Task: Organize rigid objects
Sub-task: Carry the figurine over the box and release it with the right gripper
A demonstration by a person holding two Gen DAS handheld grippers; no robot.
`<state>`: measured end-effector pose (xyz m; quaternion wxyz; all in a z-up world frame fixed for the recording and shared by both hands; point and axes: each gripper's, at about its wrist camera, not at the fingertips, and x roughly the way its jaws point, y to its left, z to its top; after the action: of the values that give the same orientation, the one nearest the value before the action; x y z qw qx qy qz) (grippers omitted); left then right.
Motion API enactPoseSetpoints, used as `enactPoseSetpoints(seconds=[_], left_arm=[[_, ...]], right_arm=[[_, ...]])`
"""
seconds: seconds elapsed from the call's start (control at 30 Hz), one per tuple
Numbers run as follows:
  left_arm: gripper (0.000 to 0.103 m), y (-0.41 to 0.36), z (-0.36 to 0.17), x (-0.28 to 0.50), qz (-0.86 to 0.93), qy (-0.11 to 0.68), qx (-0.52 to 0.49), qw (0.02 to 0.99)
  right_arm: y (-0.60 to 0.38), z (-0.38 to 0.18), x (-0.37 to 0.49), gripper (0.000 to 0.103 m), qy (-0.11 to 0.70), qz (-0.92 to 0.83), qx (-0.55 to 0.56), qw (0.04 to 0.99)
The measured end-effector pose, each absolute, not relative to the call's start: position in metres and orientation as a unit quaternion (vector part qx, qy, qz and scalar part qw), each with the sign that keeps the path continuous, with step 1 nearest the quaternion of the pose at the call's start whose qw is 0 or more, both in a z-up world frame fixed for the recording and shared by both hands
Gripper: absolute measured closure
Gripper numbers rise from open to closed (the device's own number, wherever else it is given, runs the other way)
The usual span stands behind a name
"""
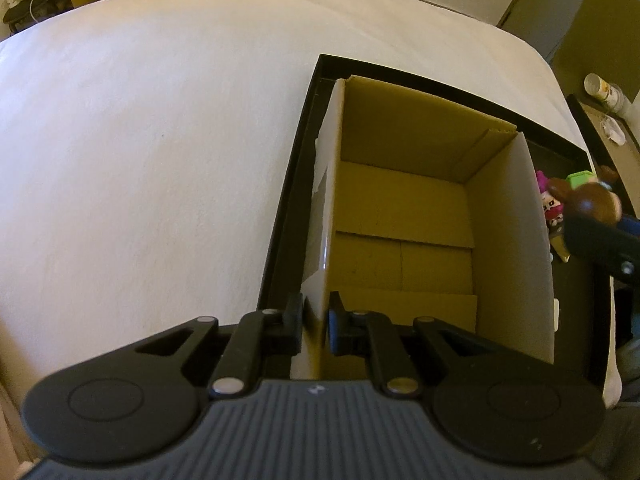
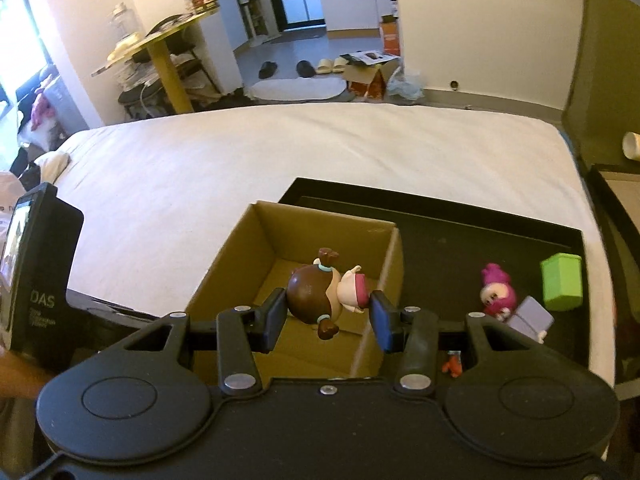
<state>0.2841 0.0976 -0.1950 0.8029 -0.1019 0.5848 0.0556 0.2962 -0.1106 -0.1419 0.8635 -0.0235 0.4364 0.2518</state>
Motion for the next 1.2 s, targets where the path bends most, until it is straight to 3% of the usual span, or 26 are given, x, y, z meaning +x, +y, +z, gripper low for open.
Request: enactPoseSetpoints(seconds=[0.63,1.2], left_arm=[[0.092,0.094,-0.198,0.285,0.077,0.579,-0.089,0.807],[0.092,0.092,-0.195,0.285,0.078,0.578,-0.088,0.807]], right_arm=[[-0.063,-0.170,0.314,0.058,0.471,0.263,-0.112,0.834],[-0.027,-0.173,0.313,0.058,0.427,0.290,-0.255,0.817]])
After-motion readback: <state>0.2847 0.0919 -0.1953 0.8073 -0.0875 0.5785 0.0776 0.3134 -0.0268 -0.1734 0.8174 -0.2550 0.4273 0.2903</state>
